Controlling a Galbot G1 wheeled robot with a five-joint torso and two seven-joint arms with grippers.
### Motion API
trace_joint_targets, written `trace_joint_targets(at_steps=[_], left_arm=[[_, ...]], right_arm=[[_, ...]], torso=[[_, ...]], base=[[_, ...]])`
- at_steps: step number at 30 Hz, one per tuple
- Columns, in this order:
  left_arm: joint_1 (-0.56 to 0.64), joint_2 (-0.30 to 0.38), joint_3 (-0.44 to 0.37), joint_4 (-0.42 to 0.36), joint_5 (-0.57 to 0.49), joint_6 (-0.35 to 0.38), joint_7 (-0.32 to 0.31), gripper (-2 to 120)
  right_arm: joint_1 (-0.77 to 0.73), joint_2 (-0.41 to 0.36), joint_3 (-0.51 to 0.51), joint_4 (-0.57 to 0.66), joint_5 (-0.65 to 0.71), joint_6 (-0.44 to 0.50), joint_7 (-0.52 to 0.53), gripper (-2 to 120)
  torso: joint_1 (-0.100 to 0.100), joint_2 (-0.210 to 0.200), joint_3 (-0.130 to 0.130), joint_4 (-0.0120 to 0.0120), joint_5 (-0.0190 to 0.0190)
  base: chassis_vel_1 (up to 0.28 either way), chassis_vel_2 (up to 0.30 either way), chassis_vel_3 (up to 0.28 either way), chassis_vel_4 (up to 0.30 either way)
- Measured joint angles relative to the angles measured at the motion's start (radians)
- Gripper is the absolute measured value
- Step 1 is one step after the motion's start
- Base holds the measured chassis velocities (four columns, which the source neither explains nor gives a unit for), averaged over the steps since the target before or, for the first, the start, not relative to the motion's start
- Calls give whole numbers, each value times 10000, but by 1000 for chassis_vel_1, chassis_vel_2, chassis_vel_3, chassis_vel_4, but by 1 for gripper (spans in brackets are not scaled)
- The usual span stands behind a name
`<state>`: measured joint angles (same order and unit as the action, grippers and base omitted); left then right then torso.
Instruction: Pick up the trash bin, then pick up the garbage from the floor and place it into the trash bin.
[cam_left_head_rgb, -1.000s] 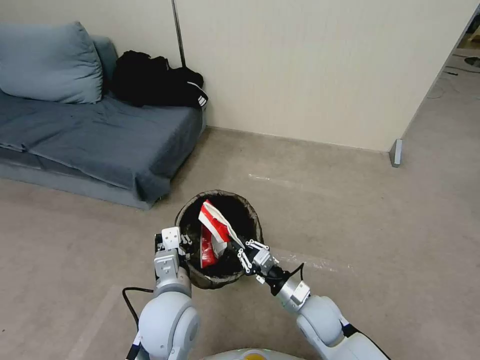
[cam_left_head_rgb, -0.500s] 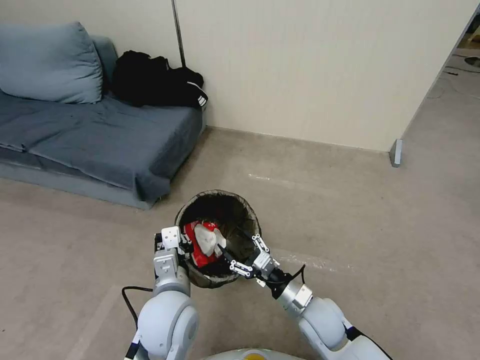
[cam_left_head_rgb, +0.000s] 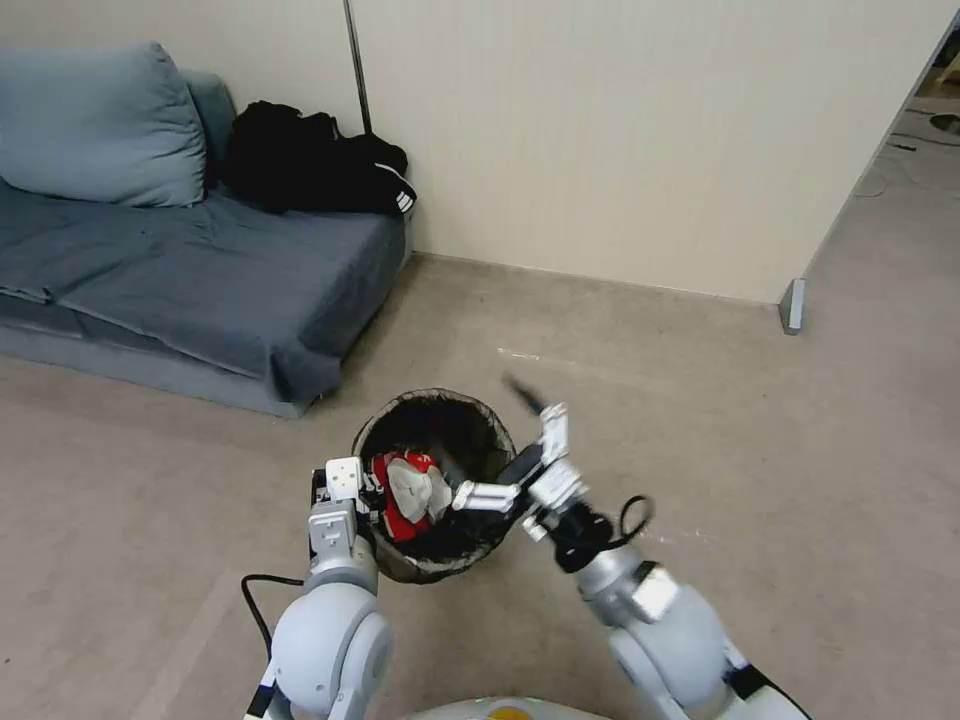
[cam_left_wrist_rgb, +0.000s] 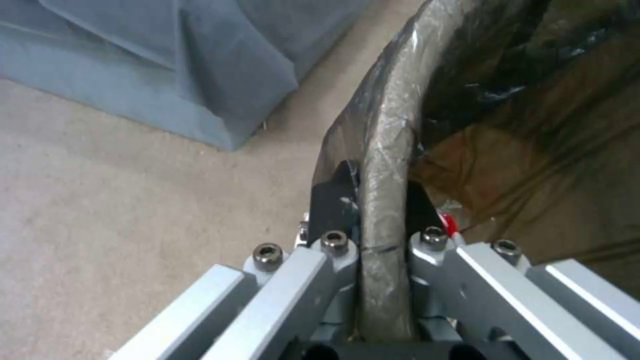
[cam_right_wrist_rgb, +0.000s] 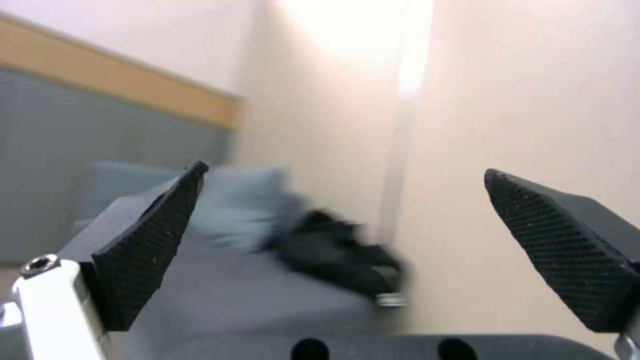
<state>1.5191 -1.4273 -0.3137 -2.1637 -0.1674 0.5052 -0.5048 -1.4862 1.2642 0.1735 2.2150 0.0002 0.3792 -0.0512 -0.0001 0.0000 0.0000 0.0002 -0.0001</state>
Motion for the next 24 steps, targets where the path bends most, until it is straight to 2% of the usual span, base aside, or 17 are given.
trace_joint_targets(at_steps=[4, 6, 15, 24], left_arm=[[29, 11, -72, 50, 150, -133, 64, 1], [11, 21, -109, 108, 189, -227, 64, 1], [34, 38, -227, 98, 161, -430, 24, 1], [89, 58, -248, -50, 89, -488, -11, 1]], right_arm=[[-1330, 517, 674, 334, -455, -40, 723, 100], [-2368, 1020, 1202, 305, -661, 203, 1241, 100], [-2926, 1364, 1825, -203, -687, 765, 1683, 100], [-2874, 1442, 1777, -617, -672, 955, 1739, 100]], torso=[[1, 0, 0, -6, 1], [0, 0, 0, -5, -1], [0, 0, 0, 0, 1], [0, -1, 0, -1, 1]], base=[[0, 0, 0, 0], [0, 0, 0, 0], [0, 0, 0, 0], [0, 0, 0, 0]])
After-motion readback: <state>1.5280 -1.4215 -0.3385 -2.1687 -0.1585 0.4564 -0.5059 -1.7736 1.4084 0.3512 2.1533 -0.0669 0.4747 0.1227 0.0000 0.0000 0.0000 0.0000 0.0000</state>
